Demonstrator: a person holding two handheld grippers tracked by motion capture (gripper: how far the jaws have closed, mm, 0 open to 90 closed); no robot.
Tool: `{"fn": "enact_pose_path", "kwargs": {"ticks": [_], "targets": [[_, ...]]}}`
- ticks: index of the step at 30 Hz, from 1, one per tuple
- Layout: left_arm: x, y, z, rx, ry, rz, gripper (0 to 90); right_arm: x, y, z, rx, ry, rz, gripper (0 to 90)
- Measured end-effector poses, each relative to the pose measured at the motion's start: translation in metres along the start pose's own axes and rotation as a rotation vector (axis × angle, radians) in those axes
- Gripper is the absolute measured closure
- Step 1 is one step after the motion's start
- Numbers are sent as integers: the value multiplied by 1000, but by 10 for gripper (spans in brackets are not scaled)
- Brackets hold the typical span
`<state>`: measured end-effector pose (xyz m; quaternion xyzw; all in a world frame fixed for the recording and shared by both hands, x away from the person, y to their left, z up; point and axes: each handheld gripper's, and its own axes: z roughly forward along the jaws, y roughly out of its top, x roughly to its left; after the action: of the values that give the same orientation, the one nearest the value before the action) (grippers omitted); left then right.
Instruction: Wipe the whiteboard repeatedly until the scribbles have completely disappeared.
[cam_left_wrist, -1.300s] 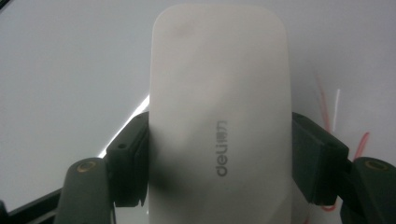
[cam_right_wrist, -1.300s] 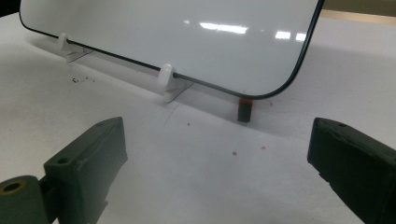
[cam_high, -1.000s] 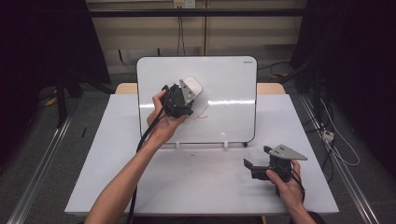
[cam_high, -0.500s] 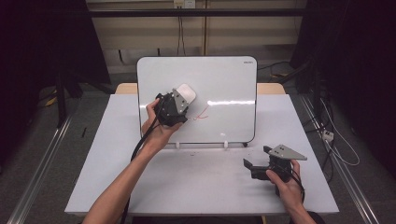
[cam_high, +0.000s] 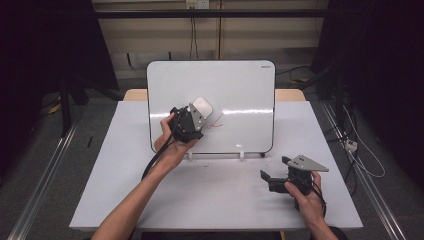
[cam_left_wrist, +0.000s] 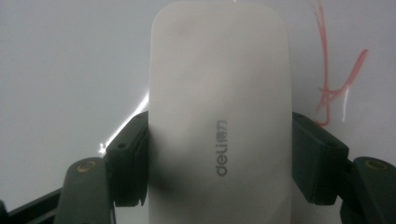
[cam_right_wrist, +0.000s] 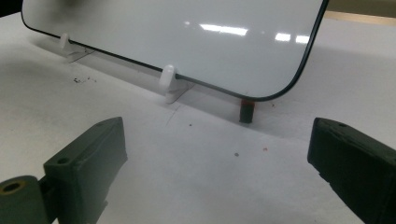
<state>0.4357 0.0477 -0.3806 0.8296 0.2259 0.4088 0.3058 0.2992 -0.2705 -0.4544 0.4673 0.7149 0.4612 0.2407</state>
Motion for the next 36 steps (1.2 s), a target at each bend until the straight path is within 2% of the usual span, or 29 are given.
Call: {"fn": "enact_pose_path", "kwargs": {"ticks": [3, 10, 18, 23, 28, 36], "targets": [[-9, -4, -1, 7, -13, 39, 312, 0, 0, 0, 0, 0, -1, 45], [-26, -13, -4, 20, -26, 77, 312, 0, 0, 0, 0, -1, 1, 45], [-34, -16, -5, 31, -31, 107, 311, 0, 0, 1, 2, 2, -1, 45], [-36, -17, -6, 23, -28, 104, 311, 0, 0, 1, 2, 1, -1, 45], [-32, -15, -4, 20, -47, 97, 311, 0, 0, 1, 4, 1, -4, 45], [-22, 3, 1, 14, -50, 70, 311, -1, 0, 1, 3, 1, -5, 45]]}}
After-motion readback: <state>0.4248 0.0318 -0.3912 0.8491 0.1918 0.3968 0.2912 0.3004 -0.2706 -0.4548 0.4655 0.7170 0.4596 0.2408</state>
